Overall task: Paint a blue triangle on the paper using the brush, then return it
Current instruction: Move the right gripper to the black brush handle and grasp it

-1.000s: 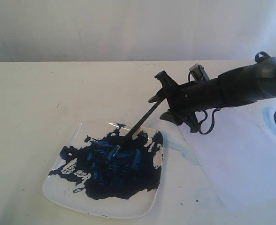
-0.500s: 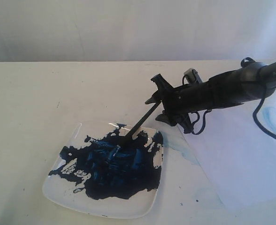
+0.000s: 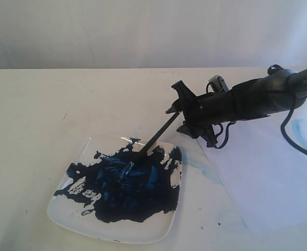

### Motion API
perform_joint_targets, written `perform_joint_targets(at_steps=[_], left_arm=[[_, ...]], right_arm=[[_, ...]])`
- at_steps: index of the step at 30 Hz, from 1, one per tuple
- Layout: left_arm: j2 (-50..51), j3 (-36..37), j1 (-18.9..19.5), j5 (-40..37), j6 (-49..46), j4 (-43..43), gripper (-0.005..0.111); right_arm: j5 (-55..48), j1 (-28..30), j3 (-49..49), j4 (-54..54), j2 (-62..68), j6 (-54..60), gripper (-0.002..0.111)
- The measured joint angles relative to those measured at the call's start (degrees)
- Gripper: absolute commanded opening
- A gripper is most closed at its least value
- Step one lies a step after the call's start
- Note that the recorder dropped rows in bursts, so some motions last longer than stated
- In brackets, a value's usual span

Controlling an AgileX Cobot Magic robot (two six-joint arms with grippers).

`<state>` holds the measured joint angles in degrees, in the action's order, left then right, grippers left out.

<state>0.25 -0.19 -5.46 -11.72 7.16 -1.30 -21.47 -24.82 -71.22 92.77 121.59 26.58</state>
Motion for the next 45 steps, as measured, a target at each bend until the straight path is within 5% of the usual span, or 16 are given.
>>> perform_joint_targets(at_steps=[15, 45], left_arm=[[0.0, 0.0, 0.0, 0.0, 0.0, 0.0, 0.0], [0.0, 0.0, -0.55, 0.0, 0.0, 0.0, 0.0]], right_arm=[[-1.39, -2.04, -4.0, 0.1, 3.17, 0.0, 0.051], [4.73, -2.04, -4.09, 0.1, 3.17, -0.96, 0.009]])
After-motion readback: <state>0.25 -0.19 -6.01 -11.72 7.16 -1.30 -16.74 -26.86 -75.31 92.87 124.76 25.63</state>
